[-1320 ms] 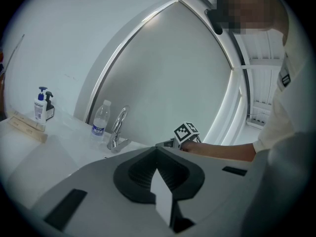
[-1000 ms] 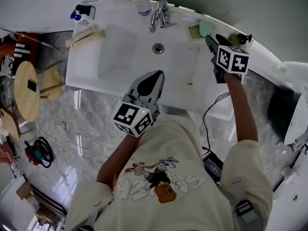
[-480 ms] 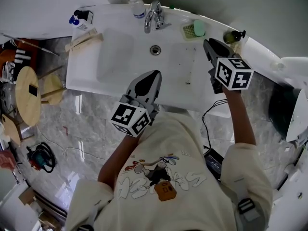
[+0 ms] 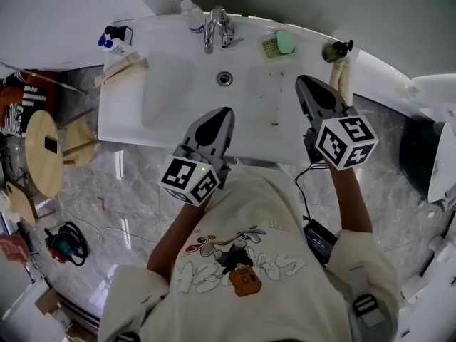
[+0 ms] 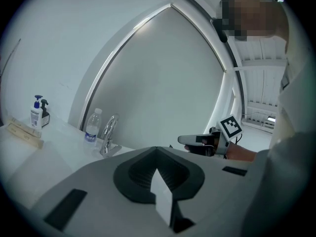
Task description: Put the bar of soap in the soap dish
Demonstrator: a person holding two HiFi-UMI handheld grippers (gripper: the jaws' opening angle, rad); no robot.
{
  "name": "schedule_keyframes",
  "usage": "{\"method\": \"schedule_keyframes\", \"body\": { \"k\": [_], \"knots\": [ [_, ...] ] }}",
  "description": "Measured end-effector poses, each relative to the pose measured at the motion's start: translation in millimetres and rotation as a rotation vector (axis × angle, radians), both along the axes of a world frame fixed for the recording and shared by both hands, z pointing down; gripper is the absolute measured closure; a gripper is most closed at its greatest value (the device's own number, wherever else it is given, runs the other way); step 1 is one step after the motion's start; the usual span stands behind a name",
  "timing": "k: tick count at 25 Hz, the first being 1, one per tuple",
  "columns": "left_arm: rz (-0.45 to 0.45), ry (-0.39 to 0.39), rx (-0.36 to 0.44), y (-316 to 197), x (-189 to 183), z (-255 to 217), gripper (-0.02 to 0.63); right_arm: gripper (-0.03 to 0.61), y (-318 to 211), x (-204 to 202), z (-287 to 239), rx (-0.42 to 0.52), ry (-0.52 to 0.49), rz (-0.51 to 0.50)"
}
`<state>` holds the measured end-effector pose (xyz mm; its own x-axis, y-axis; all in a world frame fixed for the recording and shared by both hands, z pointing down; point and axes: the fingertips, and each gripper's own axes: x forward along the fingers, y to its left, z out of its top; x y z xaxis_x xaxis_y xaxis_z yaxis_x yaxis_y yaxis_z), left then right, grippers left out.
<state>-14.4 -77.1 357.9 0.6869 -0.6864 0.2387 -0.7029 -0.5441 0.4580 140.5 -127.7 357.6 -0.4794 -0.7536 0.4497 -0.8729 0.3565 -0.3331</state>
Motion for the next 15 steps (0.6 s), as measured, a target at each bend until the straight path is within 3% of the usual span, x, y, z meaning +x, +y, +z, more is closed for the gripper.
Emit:
{"method": "schedule_keyframes", "body": {
  "k": [4, 15],
  "knots": [
    [0.011, 0.003, 0.001, 3, 3, -1, 0.606, 0.557, 20, -4, -19, 0.022, -0.095, 0.006],
    [0.022, 0.029, 0.021, 15, 5, -15, 0.606, 0.571, 54, -9, -59, 0.171, -0.047, -0.015]
  ]
}}
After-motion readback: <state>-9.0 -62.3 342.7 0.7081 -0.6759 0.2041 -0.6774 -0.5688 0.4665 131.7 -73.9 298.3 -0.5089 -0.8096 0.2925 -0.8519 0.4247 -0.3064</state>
